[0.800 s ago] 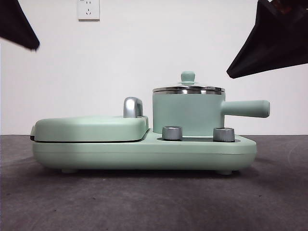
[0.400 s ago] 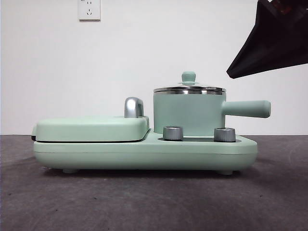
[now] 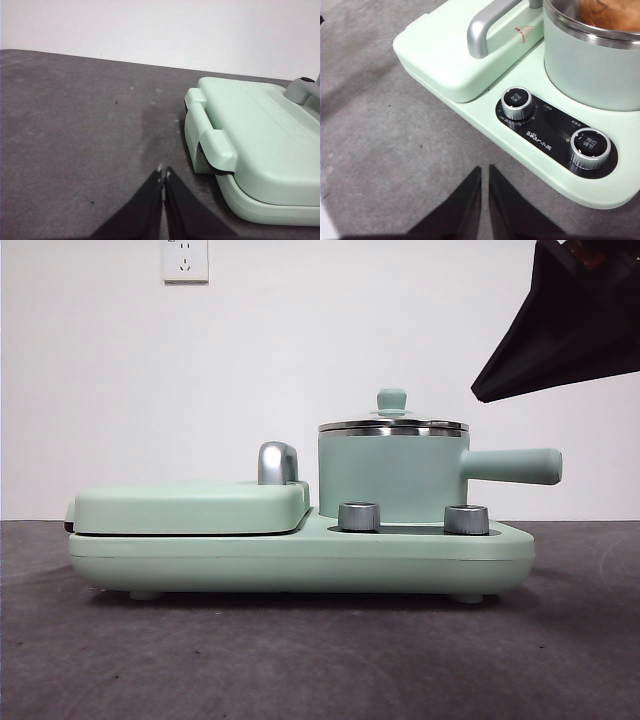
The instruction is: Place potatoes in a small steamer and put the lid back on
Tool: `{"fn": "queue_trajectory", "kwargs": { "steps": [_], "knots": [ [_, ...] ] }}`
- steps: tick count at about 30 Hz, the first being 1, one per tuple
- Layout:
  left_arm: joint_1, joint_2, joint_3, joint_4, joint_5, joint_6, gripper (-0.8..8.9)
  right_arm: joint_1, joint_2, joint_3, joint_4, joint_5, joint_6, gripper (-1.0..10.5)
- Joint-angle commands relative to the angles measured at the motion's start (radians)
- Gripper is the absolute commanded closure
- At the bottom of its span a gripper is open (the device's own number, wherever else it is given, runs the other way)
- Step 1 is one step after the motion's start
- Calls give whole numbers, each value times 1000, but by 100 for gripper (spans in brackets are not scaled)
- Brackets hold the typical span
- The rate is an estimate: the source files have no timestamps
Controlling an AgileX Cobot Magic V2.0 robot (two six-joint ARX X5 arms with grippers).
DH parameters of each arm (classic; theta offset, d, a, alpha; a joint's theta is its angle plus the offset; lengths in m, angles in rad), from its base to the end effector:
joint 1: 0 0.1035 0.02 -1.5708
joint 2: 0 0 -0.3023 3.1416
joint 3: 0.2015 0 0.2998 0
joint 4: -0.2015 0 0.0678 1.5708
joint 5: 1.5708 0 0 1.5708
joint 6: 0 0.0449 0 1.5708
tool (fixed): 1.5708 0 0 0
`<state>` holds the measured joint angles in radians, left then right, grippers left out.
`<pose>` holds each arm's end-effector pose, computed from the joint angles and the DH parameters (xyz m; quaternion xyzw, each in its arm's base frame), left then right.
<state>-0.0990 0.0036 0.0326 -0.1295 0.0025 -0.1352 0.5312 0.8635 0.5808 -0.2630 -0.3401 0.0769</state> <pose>0.1211 -0.0121 0.1618 -0.0650 0.0535 -0.0472 0.9953 0.1791 0.1226 0.2518 0.0079 0.2837 0.3958 0.8734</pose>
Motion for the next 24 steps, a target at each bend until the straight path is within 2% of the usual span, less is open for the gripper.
{"fn": "queue_trajectory", "kwargs": {
  "steps": [1,7,8,10,12,14,20,24],
  "knots": [
    [0,-1,-20,11,0,-8,808,8,4,10,9,0,-3,925],
    [0,-1,-20,11,0,-8,808,11,-14,10,3,5,-14,925],
    [0,-1,-20,11,0,-8,808,5,-34,10,3,21,-95,925],
    [0,-1,-20,12,0,-8,808,-13,-66,2,2,70,-173,925],
    [0,-1,-20,13,0,-8,808,-67,-132,-51,63,179,-195,925],
    [0,-1,-20,13,0,-8,808,-147,-238,-146,142,248,-196,925],
    [0,-1,-20,14,0,-8,808,-358,-649,-413,226,293,-227,925],
    [0,-1,-20,15,0,-8,808,-446,-853,-515,212,249,-181,925]
  ]
}}
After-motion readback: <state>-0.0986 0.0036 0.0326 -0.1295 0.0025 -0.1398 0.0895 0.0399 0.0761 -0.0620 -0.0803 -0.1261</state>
